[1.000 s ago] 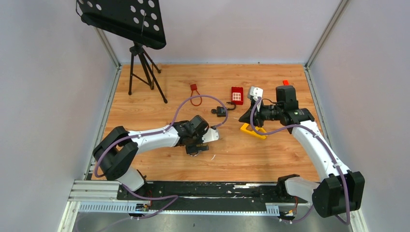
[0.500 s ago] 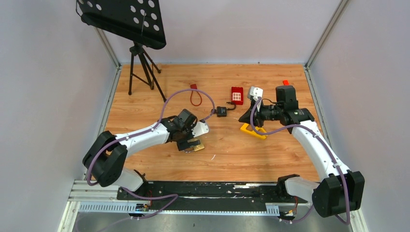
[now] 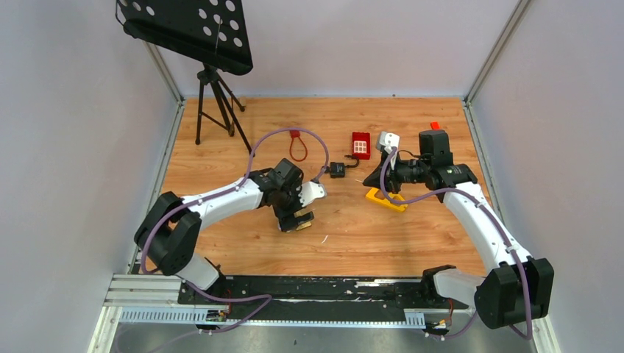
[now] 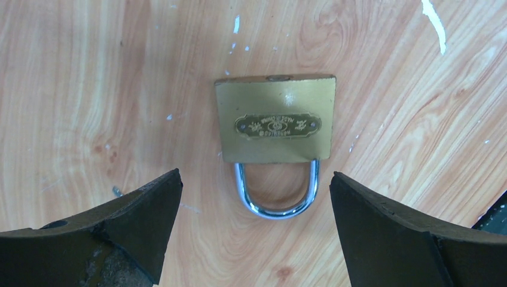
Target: Unlock with the key
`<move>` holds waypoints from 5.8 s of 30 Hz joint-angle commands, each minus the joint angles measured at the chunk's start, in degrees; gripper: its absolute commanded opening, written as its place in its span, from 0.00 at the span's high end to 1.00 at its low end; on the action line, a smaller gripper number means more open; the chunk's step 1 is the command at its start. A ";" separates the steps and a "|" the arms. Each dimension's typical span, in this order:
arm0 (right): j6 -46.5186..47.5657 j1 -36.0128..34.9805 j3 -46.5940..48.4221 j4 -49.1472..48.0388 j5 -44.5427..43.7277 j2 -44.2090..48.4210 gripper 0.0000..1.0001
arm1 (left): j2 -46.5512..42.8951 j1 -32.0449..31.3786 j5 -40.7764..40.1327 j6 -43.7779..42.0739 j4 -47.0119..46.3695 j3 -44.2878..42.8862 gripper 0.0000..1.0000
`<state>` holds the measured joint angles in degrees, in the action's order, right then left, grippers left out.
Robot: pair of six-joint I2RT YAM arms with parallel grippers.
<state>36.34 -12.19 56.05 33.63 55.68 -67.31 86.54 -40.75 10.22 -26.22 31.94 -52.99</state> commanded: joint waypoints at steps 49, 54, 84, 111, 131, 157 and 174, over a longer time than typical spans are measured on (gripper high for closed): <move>1.81 0.14 0.93 -0.05 1.35 -1.82 1.00 | 6.85 -5.92 -4.18 -1.37 -5.18 1.84 0.79; 1.54 0.15 0.89 -0.38 1.27 -1.51 1.00 | 2.64 -5.87 -3.06 -2.83 -6.90 1.66 1.00; 7.98 -9.65 0.72 0.85 -8.82 4.41 1.00 | -14.30 -4.17 28.47 -12.55 -9.47 -4.66 1.00; 25.91 -42.24 -7.47 -2.90 -46.14 16.80 1.00 | -5.59 -3.15 37.76 -18.80 8.35 -15.85 1.00; 38.29 -55.62 -20.92 -20.18 -66.48 21.07 1.00 | 3.84 -2.40 40.51 -19.30 20.29 -26.75 1.00; 33.15 -56.36 -15.71 -10.78 -60.31 20.15 1.00 | 4.71 -1.79 39.37 -19.66 20.09 -27.28 1.00; 32.83 -56.99 -15.10 -11.48 -60.67 17.81 1.00 | 4.60 -1.79 40.49 -19.62 20.24 -26.90 1.00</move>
<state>69.97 -68.62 38.02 23.31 -4.93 -49.23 92.38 -42.72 46.46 -45.34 52.95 -76.58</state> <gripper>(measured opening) 0.026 0.725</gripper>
